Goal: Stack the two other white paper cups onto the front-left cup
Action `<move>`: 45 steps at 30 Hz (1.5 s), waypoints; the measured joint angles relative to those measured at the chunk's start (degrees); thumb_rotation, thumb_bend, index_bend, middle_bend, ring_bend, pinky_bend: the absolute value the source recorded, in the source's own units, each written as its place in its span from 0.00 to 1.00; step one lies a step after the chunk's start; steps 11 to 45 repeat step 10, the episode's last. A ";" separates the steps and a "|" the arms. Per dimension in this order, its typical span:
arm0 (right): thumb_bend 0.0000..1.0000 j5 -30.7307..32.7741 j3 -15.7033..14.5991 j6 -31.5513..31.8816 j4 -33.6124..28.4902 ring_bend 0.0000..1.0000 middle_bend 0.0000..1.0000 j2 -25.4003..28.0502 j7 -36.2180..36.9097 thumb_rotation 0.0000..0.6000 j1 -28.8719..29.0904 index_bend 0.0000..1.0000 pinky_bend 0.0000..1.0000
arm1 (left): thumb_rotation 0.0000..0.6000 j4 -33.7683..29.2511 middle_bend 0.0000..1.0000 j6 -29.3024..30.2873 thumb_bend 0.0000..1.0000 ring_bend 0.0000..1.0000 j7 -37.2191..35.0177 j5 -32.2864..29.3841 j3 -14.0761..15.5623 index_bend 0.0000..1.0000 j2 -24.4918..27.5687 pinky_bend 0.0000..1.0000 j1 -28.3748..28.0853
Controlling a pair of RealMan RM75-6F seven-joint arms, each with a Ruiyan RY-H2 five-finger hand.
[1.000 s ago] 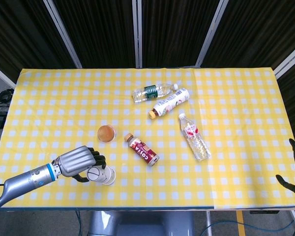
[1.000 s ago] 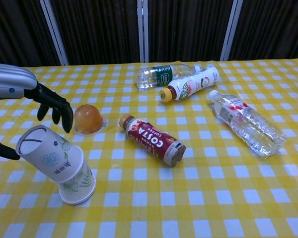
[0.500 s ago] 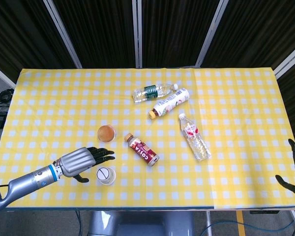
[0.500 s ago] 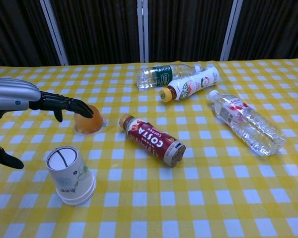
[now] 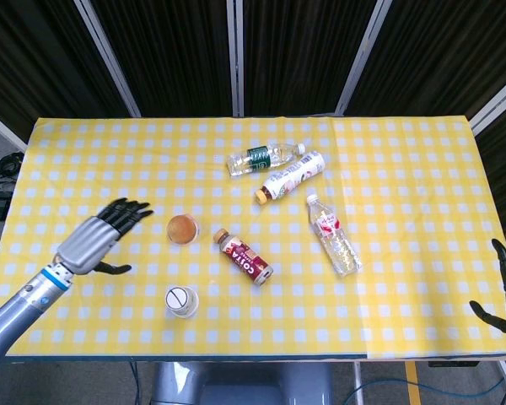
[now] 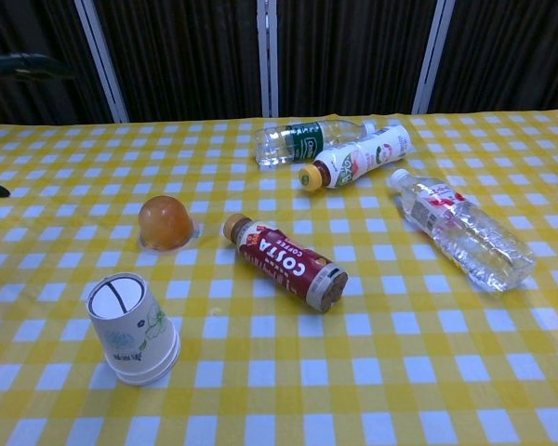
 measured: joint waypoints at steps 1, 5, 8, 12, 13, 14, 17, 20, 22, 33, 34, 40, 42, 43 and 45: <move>0.00 -0.10 -0.04 -0.02 -0.03 0.00 0.00 0.00 0.01 1.00 0.02 0.00 0.00 | 1.00 -0.50 0.00 1.54 0.12 0.00 1.61 -2.21 -0.65 0.00 -0.01 0.00 1.61; 0.00 -0.58 -0.19 -0.24 -0.11 0.00 0.00 -0.05 0.02 1.00 0.21 0.00 0.00 | 1.00 -4.51 0.00 6.74 0.12 0.00 8.21 -8.84 -2.53 0.00 0.67 0.00 7.67; 0.00 -1.08 -0.30 -0.31 -0.20 0.00 0.00 -0.03 0.25 1.00 0.33 0.00 0.00 | 1.00 -8.38 0.00 9.36 0.12 0.00 12.11 -12.21 -3.01 0.00 1.73 0.00 11.10; 0.00 -1.58 -0.45 -0.31 -0.22 0.00 0.00 0.19 0.61 1.00 0.35 0.00 0.00 | 1.00 -11.82 0.00 11.60 0.12 0.00 14.36 -14.49 -3.15 0.00 2.52 0.00 13.17; 0.00 -1.58 -0.45 -0.31 -0.22 0.00 0.00 0.19 0.61 1.00 0.35 0.00 0.00 | 1.00 -11.82 0.00 11.60 0.12 0.00 14.36 -14.49 -3.15 0.00 2.52 0.00 13.17; 0.00 -1.58 -0.45 -0.31 -0.22 0.00 0.00 0.19 0.61 1.00 0.35 0.00 0.00 | 1.00 -11.82 0.00 11.60 0.12 0.00 14.36 -14.49 -3.15 0.00 2.52 0.00 13.17; 0.00 -1.58 -0.45 -0.31 -0.22 0.00 0.00 0.19 0.61 1.00 0.35 0.00 0.00 | 1.00 -11.82 0.00 11.60 0.12 0.00 14.36 -14.49 -3.15 0.00 2.52 0.00 13.17; 0.00 -1.58 -0.45 -0.31 -0.22 0.00 0.00 0.19 0.61 1.00 0.35 0.00 0.00 | 1.00 -11.82 0.00 11.60 0.12 0.00 14.36 -14.49 -3.15 0.00 2.52 0.00 13.17; 0.00 -1.58 -0.45 -0.31 -0.22 0.00 0.00 0.19 0.61 1.00 0.35 0.00 0.00 | 1.00 -11.82 0.00 11.60 0.12 0.00 14.36 -14.49 -3.15 0.00 2.52 0.00 13.17; 0.00 -1.58 -0.45 -0.31 -0.22 0.00 0.00 0.19 0.61 1.00 0.35 0.00 0.00 | 1.00 -11.82 0.00 11.60 0.12 0.00 14.36 -14.49 -3.15 0.00 2.52 0.00 13.17; 0.00 -1.58 -0.45 -0.31 -0.22 0.00 0.00 0.19 0.61 1.00 0.35 0.00 0.00 | 1.00 -11.82 0.00 11.60 0.12 0.00 14.36 -14.49 -3.15 0.00 2.52 0.00 13.17; 0.00 -1.58 -0.45 -0.31 -0.22 0.00 0.00 0.19 0.61 1.00 0.35 0.00 0.00 | 1.00 -11.82 0.00 11.60 0.12 0.00 14.36 -14.49 -3.15 0.00 2.52 0.00 13.17; 0.00 -1.58 -0.45 -0.31 -0.22 0.00 0.00 0.19 0.61 1.00 0.35 0.00 0.00 | 1.00 -11.82 0.00 11.60 0.12 0.00 14.36 -14.49 -3.15 0.00 2.52 0.00 13.17; 0.00 -1.58 -0.45 -0.31 -0.22 0.00 0.00 0.19 0.61 1.00 0.35 0.00 0.00 | 1.00 -11.82 0.00 11.60 0.12 0.00 14.36 -14.49 -3.15 0.00 2.52 0.00 13.17; 0.00 -1.58 -0.45 -0.31 -0.22 0.00 0.00 0.19 0.61 1.00 0.35 0.00 0.00 | 1.00 -11.82 0.00 11.60 0.12 0.00 14.36 -14.49 -3.15 0.00 2.52 0.00 13.17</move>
